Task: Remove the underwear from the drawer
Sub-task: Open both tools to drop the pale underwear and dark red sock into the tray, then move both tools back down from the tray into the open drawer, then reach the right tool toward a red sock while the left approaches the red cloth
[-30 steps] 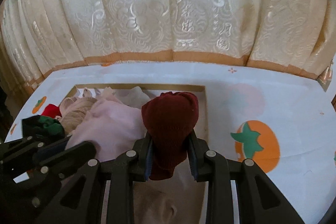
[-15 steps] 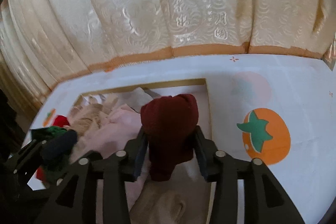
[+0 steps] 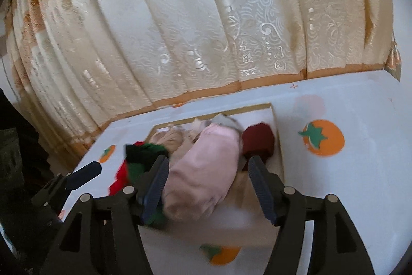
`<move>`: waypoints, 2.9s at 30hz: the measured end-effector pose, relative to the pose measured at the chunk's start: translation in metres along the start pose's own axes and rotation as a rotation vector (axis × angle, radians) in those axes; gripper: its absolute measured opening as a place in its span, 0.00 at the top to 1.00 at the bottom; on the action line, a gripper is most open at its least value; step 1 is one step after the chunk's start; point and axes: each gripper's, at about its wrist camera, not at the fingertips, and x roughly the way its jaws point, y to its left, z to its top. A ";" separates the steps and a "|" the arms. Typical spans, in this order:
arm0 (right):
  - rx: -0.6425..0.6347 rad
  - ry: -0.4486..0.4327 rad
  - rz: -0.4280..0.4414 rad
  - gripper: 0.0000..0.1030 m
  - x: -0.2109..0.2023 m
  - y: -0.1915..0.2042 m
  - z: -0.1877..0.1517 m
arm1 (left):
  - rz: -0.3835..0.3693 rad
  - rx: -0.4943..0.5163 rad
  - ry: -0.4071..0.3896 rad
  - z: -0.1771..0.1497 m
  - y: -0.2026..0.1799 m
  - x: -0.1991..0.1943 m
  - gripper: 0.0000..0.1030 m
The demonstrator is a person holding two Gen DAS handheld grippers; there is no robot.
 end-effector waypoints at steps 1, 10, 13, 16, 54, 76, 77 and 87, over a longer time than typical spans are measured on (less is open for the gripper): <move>0.007 -0.007 0.010 0.35 -0.007 0.003 -0.005 | 0.005 0.005 0.000 -0.003 0.000 -0.005 0.03; 0.014 -0.037 0.039 0.35 -0.064 0.028 -0.053 | 0.023 0.025 -0.003 -0.047 0.006 -0.056 0.00; 0.000 -0.032 0.046 0.35 -0.078 0.037 -0.070 | 0.022 0.017 -0.005 -0.064 0.012 -0.074 0.00; -0.030 -0.027 0.056 0.35 -0.091 0.048 -0.090 | 0.012 0.005 0.014 -0.080 0.017 -0.086 0.00; -0.346 0.370 0.139 0.36 -0.100 0.120 -0.277 | -0.042 0.062 0.454 -0.286 0.078 -0.140 0.14; -0.564 0.568 0.043 0.39 -0.050 0.096 -0.301 | 0.014 0.016 0.857 -0.343 0.068 -0.079 0.21; -0.578 0.575 0.045 0.39 -0.046 0.097 -0.302 | 0.008 0.012 0.855 -0.342 0.068 -0.079 0.21; -0.824 0.542 0.009 0.39 -0.017 0.121 -0.322 | -0.027 -0.029 0.809 -0.337 0.063 -0.079 0.17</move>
